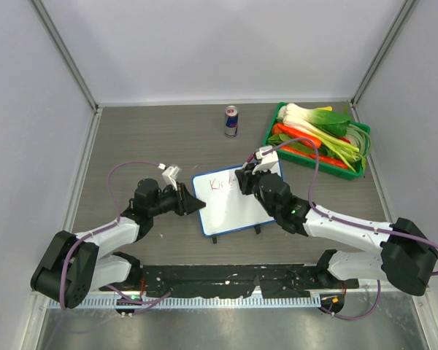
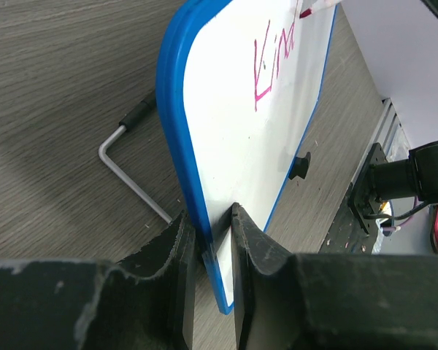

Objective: Write a sentence on the whiteboard

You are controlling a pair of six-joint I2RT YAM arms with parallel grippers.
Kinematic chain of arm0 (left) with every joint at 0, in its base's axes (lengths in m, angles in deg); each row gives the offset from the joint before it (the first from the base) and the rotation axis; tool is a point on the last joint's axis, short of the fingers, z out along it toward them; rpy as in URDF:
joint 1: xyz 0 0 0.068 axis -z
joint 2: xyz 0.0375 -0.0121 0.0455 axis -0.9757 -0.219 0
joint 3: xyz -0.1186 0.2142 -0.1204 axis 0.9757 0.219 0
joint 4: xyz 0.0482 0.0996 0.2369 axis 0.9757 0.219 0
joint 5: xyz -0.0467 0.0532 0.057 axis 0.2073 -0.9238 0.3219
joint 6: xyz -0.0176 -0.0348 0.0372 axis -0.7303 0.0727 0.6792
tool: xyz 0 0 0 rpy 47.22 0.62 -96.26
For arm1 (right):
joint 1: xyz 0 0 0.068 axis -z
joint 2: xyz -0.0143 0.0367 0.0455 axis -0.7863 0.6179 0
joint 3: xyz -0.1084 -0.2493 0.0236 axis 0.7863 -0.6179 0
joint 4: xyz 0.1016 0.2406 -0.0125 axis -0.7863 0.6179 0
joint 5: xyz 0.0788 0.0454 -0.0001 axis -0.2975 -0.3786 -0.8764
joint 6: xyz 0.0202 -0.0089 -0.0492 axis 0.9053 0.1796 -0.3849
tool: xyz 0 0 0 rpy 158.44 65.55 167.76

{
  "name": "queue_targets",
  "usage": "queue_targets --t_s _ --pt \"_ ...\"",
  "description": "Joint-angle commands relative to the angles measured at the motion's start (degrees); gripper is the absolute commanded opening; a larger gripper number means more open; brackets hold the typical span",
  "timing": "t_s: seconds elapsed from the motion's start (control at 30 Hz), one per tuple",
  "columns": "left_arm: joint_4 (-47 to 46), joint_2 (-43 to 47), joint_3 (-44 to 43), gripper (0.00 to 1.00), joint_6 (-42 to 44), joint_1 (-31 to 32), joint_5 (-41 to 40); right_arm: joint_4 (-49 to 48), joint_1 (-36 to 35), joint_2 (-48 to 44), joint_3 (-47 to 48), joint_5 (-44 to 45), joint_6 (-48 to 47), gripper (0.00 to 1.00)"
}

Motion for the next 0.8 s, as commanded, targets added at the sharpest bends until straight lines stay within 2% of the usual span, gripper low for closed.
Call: queue_targets --t_s 0.0,0.33,0.77 --pt "0.87 -0.68 -1.22 0.00 3.09 0.77 -1.12 -0.98 0.11 -1.05 -0.89 0.74 0.57 0.01" --pt "0.87 -0.85 -1.31 0.00 3.18 0.86 -1.04 -0.45 0.11 -2.72 -3.09 -0.23 2.06 0.01" --pt "0.87 -0.76 -1.22 0.00 3.18 0.95 -1.13 -2.83 0.20 -1.15 0.07 1.88 0.39 0.01"
